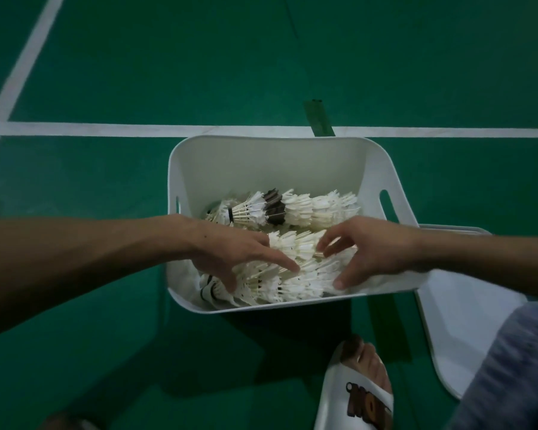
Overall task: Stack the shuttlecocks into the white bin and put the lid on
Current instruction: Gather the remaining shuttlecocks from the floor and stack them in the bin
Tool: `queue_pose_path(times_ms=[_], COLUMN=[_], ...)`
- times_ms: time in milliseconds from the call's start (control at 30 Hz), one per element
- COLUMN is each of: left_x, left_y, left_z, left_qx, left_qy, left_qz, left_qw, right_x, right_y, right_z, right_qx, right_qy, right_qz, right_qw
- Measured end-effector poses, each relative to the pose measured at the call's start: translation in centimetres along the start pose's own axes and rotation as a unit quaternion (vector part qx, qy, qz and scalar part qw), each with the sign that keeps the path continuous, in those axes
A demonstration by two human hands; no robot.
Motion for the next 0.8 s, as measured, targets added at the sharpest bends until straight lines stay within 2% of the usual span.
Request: queue_pose_path(times_ms=[100,167,267,400,567,800], left_x=[0.1,0.3,0.9,3.3,6.8,12.9], left_y=[0.5,1.1,2.2,5.3,10.8,19.6], left_z=[0.6,1.5,3.8,6.5,7.2,2.1], left_qx=[-0.007,-0.023,-0.089,-0.171,-0.203,-0.291], left_qy=[-0.001,0.0,-0.027,-0.089,-0.091,0.051], left_qz=[0.007,0.024,0.082,0.186,0.271,0.394], left_qw=[1.0,0.999,0.992,0.964,0.937,0.87], right_x=[1.8,3.7,6.5,9.7,14.4,23.7], right_y=[0.6,0.9,1.0,-0.2,-1.5,-3.5], right_z=[1.7,2.8,3.2,2.1,1.6,-1.6], right_qx=[-0.028,-0.085,-0.159,-0.158,-0.167,-0.199], right_qy=[-0.016,0.079,0.226,0.33,0.344,0.292], right_qz=[0.015,0.063,0.135,0.163,0.187,0.296], right_qw=[0.999,0.991,0.951,0.916,0.905,0.887])
Point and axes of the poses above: each hand's wrist, its own y-axis away from the middle knuckle, its own z-axis out of the back of the hand, x = y × z, the point moved 6 cm from there along -y, towards the middle knuckle, and after that the axes turned 14 degrees about -y, right-handed, at the moved point
